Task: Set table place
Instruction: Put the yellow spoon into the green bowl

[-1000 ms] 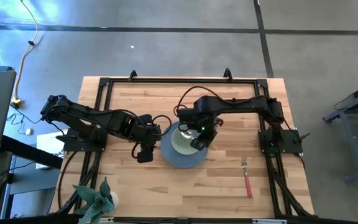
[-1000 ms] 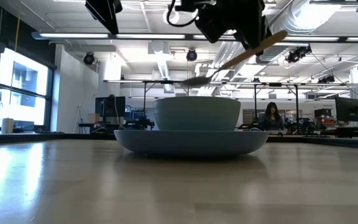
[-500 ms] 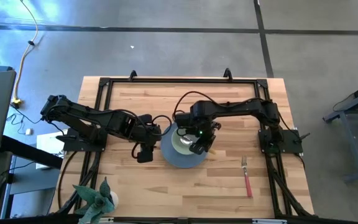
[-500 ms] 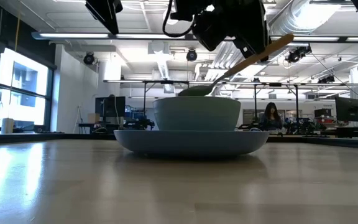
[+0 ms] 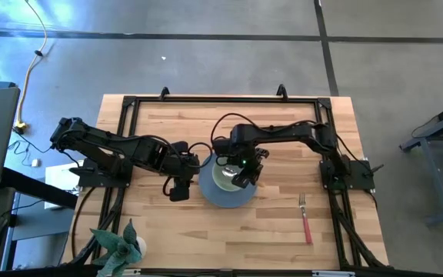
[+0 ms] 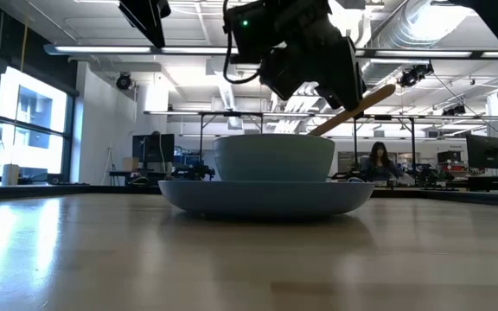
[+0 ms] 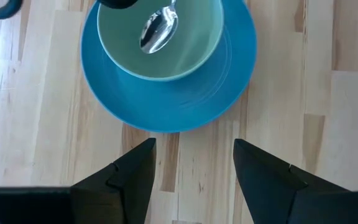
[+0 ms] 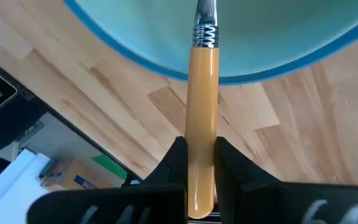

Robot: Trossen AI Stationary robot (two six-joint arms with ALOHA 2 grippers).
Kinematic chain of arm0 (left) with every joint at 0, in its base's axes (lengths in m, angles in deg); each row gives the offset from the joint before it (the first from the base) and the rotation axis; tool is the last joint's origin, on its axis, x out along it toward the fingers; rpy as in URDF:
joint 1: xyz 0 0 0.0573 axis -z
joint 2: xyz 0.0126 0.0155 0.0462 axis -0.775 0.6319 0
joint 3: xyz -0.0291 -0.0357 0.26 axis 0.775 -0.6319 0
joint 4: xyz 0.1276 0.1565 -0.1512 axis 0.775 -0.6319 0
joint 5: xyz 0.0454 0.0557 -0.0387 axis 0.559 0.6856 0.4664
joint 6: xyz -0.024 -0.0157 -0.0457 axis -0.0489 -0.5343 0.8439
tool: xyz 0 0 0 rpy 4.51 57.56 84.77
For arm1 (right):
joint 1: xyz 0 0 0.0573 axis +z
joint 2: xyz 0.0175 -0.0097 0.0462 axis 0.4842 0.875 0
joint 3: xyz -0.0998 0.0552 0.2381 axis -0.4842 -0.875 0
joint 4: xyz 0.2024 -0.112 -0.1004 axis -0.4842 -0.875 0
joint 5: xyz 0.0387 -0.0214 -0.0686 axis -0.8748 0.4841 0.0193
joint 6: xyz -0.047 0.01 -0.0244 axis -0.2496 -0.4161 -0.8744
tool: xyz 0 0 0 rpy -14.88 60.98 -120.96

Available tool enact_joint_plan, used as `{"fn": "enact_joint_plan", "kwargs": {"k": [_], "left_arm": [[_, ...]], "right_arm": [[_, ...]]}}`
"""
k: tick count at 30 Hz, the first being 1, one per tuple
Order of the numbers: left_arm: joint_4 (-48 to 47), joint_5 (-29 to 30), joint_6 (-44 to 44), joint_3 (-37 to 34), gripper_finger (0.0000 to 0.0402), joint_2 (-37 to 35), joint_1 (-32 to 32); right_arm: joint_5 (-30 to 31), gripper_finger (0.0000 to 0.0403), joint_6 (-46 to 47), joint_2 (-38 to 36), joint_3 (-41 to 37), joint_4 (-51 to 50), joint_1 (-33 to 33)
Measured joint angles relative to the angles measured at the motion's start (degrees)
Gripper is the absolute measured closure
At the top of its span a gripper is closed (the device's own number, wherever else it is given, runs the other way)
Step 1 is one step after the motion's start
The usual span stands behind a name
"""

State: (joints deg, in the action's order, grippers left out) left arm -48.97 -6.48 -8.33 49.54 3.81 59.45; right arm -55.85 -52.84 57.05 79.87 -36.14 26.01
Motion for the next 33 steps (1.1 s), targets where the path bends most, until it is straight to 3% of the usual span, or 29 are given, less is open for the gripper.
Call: {"fn": "enact_joint_plan", "kwargs": {"k": [33], "left_arm": [[0.02,0.22,0.00,0.00,0.0199,0.00,0.00]], "right_arm": [[1.77,0.0393,0.52,1.75,-0.04,0.00,-1.14]]}}
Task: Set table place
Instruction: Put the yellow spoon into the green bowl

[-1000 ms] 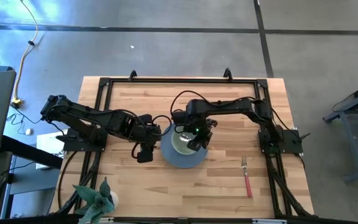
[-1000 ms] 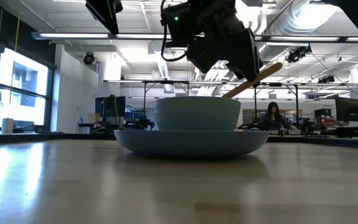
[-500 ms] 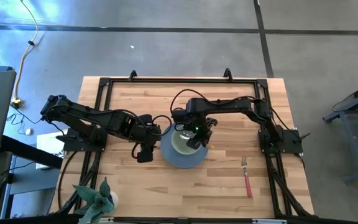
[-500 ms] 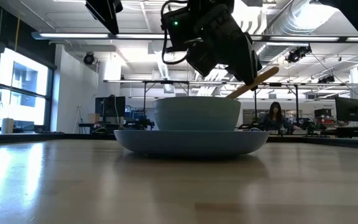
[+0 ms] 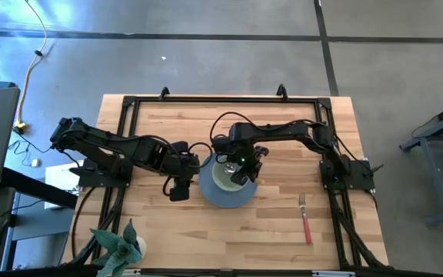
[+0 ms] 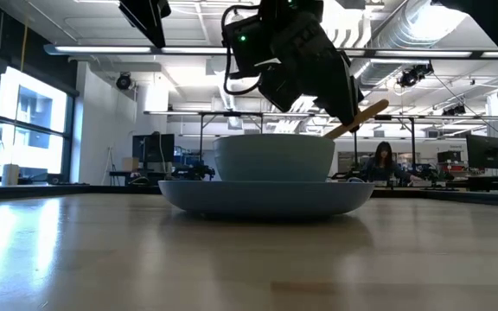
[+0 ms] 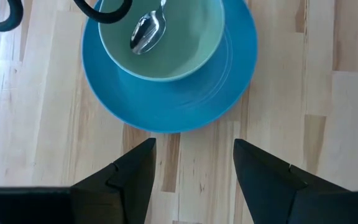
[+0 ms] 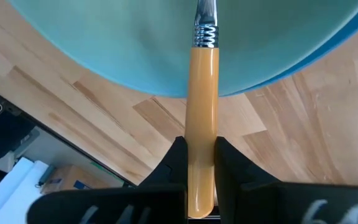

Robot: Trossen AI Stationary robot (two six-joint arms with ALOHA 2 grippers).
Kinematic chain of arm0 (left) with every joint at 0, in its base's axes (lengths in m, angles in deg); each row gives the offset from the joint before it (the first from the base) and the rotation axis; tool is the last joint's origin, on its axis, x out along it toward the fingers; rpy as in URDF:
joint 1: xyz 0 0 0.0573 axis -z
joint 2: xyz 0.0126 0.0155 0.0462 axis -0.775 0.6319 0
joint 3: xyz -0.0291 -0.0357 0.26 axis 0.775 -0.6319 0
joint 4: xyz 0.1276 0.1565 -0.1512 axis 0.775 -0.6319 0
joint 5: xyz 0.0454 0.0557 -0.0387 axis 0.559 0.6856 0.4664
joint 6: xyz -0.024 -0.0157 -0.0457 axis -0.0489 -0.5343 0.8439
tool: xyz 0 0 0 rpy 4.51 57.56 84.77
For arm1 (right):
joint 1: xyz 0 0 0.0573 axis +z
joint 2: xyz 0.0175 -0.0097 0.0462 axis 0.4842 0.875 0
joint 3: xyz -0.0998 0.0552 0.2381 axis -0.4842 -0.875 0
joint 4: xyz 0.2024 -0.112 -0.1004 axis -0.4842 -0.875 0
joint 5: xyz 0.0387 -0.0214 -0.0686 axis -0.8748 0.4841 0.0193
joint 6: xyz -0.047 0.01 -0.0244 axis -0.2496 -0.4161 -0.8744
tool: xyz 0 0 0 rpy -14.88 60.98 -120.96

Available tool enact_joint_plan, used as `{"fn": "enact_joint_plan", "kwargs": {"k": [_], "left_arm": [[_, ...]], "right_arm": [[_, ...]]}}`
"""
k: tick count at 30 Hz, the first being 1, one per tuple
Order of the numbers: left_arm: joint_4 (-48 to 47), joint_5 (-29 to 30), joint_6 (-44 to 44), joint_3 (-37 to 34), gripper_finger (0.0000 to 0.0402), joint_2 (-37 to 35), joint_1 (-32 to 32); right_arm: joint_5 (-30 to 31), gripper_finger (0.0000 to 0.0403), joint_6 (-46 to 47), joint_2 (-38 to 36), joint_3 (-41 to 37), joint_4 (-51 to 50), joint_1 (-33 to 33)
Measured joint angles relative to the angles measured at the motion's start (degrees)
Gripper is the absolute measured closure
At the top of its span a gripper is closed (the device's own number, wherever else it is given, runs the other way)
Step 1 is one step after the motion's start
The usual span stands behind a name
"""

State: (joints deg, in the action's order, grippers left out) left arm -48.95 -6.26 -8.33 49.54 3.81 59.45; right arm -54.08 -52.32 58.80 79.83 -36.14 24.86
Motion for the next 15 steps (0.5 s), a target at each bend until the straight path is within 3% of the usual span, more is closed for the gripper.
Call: {"fn": "enact_joint_plan", "kwargs": {"k": [15], "left_arm": [[0.07,0.00,0.00,0.00,0.0199,0.00,0.00]], "right_arm": [[1.45,0.0393,0.09,-0.02,-0.04,0.03,0.02]]}}
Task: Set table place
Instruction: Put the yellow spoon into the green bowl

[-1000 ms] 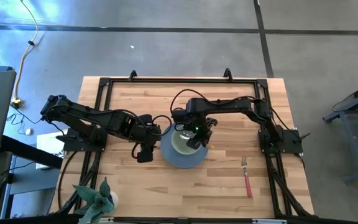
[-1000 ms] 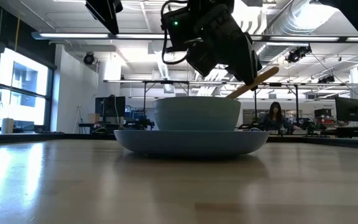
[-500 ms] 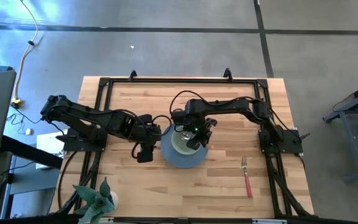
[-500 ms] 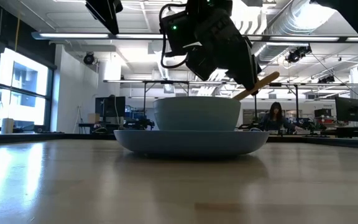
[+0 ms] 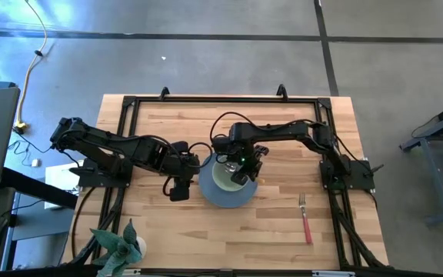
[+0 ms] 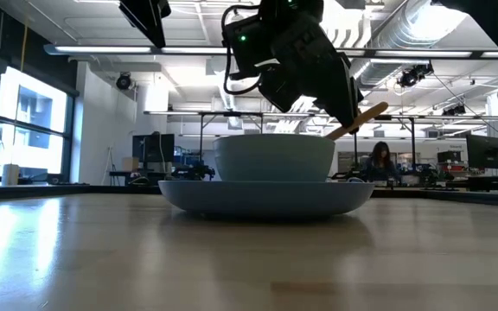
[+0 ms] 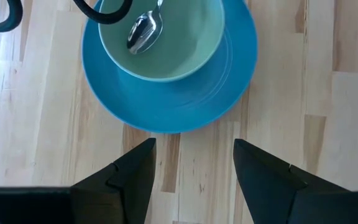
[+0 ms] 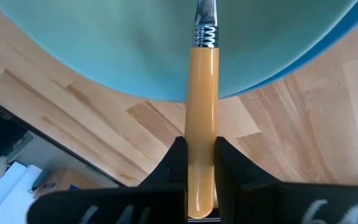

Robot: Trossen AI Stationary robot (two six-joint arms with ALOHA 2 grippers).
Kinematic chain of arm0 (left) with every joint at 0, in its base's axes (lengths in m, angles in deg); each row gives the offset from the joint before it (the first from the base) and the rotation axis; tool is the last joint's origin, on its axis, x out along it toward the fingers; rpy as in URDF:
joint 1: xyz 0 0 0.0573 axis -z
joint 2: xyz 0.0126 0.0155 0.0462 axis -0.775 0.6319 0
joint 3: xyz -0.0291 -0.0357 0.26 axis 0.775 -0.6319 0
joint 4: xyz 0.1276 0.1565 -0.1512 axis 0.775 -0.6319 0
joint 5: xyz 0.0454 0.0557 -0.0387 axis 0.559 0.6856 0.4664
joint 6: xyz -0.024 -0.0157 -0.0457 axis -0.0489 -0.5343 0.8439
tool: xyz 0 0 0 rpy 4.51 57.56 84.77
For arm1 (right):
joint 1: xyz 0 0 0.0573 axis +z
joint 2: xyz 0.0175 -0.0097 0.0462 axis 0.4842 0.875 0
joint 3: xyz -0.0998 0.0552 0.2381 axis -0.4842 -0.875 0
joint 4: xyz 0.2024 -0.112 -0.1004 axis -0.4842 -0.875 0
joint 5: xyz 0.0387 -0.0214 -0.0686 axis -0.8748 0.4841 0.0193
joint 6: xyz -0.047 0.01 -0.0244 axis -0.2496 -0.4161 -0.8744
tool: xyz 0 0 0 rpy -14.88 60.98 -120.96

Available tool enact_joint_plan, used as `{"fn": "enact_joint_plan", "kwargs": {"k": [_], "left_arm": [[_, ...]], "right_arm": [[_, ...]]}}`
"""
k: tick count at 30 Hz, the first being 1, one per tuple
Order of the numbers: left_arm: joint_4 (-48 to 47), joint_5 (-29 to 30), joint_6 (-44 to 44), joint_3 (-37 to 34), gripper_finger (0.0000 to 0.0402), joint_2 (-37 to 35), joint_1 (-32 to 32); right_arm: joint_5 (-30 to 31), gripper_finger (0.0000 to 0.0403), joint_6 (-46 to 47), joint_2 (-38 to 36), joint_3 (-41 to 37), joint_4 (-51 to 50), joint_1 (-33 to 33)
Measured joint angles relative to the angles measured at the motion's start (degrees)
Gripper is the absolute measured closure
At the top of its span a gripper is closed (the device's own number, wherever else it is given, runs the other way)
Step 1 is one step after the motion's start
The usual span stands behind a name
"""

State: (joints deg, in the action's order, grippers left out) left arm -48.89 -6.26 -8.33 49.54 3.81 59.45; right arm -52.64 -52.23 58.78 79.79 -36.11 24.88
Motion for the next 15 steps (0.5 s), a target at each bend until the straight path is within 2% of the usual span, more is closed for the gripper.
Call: {"fn": "enact_joint_plan", "kwargs": {"k": [15], "left_arm": [[-0.02,0.00,0.00,0.00,0.0199,0.00,0.00]], "right_arm": [[0.47,0.0393,-0.15,-0.04,-1.10,-0.01,0.00]]}}
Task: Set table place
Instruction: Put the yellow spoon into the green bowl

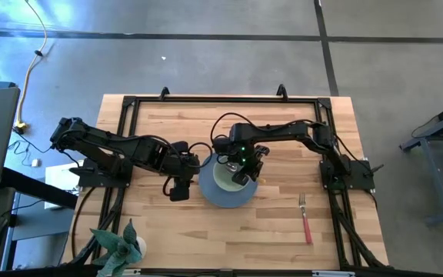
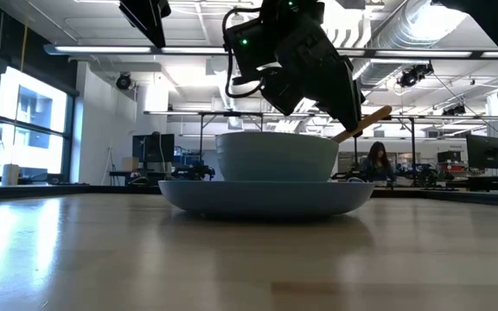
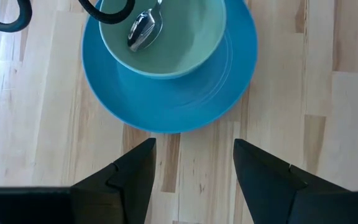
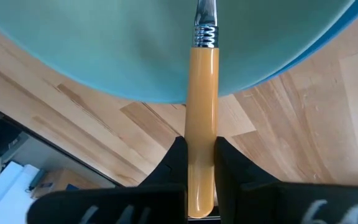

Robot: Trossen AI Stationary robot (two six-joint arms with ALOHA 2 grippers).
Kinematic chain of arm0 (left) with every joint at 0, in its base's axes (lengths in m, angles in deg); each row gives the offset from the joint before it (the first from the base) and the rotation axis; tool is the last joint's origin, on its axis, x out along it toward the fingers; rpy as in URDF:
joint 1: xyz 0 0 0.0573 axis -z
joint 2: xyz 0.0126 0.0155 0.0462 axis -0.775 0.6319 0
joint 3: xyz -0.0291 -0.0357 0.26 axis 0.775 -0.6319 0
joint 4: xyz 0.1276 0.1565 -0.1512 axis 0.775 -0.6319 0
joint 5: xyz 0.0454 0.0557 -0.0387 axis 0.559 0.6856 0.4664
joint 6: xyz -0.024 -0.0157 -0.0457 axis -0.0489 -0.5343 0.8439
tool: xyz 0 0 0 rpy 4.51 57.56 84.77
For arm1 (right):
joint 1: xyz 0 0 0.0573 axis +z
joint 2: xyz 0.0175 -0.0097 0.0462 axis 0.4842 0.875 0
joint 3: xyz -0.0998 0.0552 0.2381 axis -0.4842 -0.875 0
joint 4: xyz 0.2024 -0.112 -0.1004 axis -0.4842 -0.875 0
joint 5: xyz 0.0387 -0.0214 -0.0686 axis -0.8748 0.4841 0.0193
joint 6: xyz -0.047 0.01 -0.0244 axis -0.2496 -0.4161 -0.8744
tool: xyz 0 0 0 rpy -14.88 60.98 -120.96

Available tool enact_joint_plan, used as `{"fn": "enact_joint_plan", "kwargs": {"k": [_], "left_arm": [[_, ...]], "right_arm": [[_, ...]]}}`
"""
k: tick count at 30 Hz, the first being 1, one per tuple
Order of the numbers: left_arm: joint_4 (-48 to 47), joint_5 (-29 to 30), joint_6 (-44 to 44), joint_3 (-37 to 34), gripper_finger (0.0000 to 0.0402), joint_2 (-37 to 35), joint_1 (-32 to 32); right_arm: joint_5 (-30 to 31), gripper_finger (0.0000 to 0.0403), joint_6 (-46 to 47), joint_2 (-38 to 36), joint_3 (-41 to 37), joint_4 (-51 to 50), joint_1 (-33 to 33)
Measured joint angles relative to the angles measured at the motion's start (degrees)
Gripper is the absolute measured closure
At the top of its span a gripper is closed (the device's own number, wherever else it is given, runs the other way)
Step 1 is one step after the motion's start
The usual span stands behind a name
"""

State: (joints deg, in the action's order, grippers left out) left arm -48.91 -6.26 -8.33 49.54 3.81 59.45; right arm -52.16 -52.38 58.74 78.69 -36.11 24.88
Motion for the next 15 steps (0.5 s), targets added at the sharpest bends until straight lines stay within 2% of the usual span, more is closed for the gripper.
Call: {"fn": "enact_joint_plan", "kwargs": {"k": [3,9,15], "left_arm": [[0.00,0.01,0.00,0.00,0.0199,0.00,0.00],[0.00,0.01,0.00,0.00,0.0199,0.00,0.00],[0.00,0.02,0.00,0.00,0.0199,0.00,-0.02]], "right_arm": [[-0.01,0.0392,0.00,0.00,0.00,-0.01,0.00],[-0.04,0.0347,0.00,0.00,0.00,0.00,0.00],[-0.65,0.0342,-0.46,0.00,0.00,0.00,0.00]]}}
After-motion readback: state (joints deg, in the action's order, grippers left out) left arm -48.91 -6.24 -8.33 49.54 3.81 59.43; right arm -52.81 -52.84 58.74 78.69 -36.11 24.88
